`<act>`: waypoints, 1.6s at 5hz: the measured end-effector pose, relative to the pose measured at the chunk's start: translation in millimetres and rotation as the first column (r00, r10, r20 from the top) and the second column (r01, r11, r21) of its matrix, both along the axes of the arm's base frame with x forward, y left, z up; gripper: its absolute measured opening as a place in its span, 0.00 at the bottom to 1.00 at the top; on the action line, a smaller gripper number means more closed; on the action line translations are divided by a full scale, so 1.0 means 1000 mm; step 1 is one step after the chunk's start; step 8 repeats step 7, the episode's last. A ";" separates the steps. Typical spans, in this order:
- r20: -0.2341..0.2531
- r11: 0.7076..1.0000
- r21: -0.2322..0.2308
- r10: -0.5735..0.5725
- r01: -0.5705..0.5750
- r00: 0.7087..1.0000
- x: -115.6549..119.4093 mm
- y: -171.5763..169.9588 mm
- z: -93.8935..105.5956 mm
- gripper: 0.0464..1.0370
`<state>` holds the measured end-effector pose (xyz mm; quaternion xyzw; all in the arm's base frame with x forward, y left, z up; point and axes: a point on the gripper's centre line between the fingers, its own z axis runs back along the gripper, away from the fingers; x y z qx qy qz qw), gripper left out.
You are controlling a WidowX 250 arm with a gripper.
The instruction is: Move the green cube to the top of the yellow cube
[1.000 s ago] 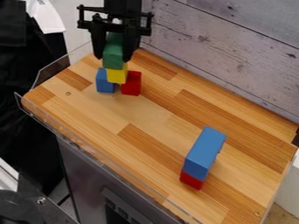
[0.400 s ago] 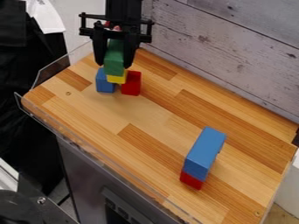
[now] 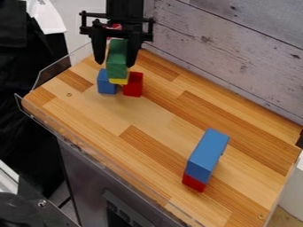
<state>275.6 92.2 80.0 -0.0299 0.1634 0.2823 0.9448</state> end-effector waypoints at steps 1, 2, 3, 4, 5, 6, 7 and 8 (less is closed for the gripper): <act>-0.002 1.000 -0.007 0.004 -0.004 1.000 0.000 0.000 0.000 0.96; -0.012 1.000 -0.009 0.014 -0.014 1.000 -0.002 0.001 0.000 0.96; 0.025 1.000 0.028 -0.003 0.002 1.000 -0.002 -0.002 0.018 0.96; 0.104 0.993 0.100 -0.079 0.068 0.991 -0.002 -0.021 0.051 0.96; 0.105 0.972 0.147 -0.199 0.183 0.974 -0.023 -0.057 0.059 0.96; 0.090 0.961 0.112 -0.262 0.251 0.961 -0.044 -0.092 0.045 0.96; 0.078 0.949 0.087 -0.309 0.302 0.948 -0.056 -0.121 0.029 0.96; 0.078 0.949 0.087 -0.309 0.302 0.948 -0.056 -0.121 0.029 0.96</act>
